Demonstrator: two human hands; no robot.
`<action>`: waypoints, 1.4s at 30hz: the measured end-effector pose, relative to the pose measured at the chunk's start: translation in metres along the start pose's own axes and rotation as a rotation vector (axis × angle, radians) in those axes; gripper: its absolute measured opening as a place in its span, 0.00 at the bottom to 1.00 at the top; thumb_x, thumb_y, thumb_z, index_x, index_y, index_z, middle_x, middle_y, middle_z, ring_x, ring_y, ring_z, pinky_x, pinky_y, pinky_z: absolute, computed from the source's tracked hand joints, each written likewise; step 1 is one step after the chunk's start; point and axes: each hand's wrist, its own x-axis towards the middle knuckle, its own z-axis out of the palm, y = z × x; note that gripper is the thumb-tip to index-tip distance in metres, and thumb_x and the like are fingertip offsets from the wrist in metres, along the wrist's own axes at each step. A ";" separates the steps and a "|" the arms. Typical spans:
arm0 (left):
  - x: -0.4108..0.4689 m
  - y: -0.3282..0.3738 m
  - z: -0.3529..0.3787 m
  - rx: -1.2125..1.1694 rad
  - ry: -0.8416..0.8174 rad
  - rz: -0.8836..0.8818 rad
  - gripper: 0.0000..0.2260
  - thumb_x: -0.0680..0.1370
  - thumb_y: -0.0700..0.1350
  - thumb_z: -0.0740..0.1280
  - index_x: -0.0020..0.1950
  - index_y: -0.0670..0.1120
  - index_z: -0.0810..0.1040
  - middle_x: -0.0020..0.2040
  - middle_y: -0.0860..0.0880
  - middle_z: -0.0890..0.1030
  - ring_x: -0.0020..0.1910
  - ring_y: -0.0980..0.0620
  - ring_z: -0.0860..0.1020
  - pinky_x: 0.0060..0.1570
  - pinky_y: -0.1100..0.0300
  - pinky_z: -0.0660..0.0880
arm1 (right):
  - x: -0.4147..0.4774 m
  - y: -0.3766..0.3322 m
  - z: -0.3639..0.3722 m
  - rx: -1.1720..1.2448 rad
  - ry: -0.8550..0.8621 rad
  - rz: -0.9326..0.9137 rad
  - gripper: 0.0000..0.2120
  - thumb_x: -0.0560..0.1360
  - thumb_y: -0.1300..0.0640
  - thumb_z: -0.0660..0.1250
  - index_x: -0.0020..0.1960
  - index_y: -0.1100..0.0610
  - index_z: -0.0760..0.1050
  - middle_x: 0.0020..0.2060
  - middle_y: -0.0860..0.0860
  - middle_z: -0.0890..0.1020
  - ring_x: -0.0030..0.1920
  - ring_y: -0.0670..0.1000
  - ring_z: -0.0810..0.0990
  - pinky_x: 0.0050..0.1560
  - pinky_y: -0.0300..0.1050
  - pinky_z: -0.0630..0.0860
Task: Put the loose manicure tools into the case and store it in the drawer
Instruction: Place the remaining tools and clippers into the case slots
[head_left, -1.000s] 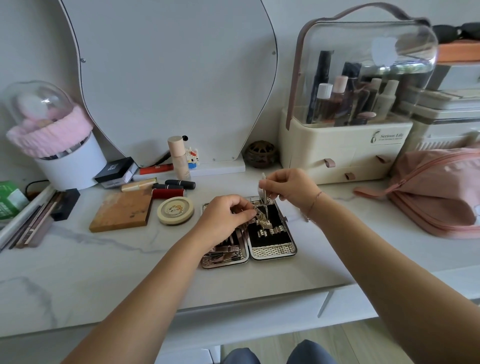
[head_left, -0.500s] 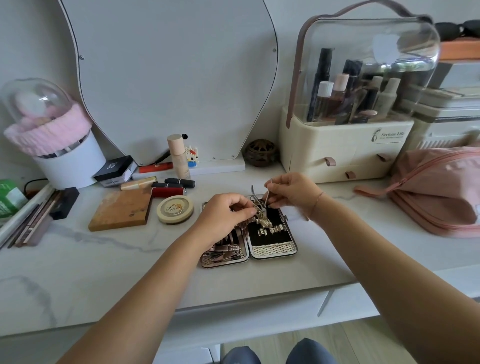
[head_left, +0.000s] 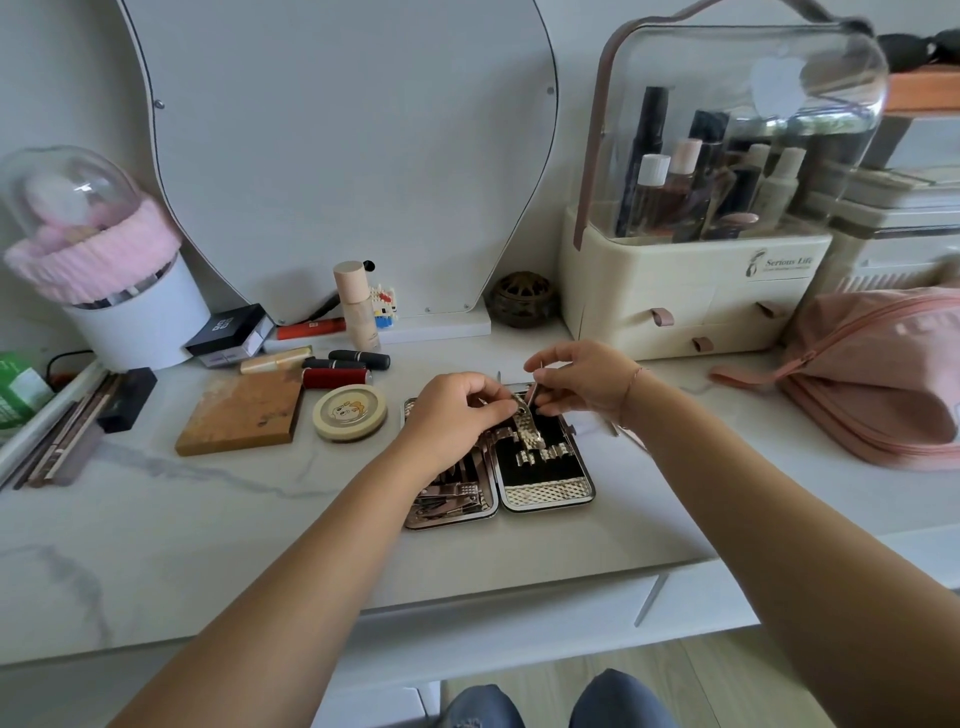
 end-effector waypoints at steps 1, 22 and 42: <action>0.000 0.000 0.000 -0.003 0.003 -0.001 0.02 0.73 0.47 0.71 0.44 0.50 0.81 0.40 0.53 0.81 0.38 0.59 0.76 0.38 0.68 0.70 | 0.002 0.000 0.000 -0.016 0.002 0.002 0.07 0.77 0.67 0.61 0.55 0.64 0.73 0.35 0.59 0.78 0.25 0.44 0.80 0.30 0.37 0.80; 0.004 0.003 0.010 0.084 0.090 -0.013 0.02 0.72 0.47 0.72 0.42 0.50 0.82 0.35 0.58 0.77 0.34 0.62 0.73 0.32 0.78 0.65 | -0.005 0.000 -0.002 -0.555 0.118 -0.121 0.09 0.74 0.60 0.66 0.53 0.57 0.81 0.32 0.52 0.77 0.32 0.47 0.73 0.32 0.36 0.71; 0.005 0.002 0.019 0.294 0.143 0.023 0.05 0.72 0.47 0.70 0.47 0.54 0.79 0.41 0.54 0.76 0.43 0.52 0.76 0.41 0.57 0.72 | -0.034 0.030 0.011 -0.691 0.276 -0.298 0.15 0.74 0.60 0.66 0.60 0.55 0.78 0.43 0.48 0.79 0.42 0.45 0.75 0.38 0.22 0.66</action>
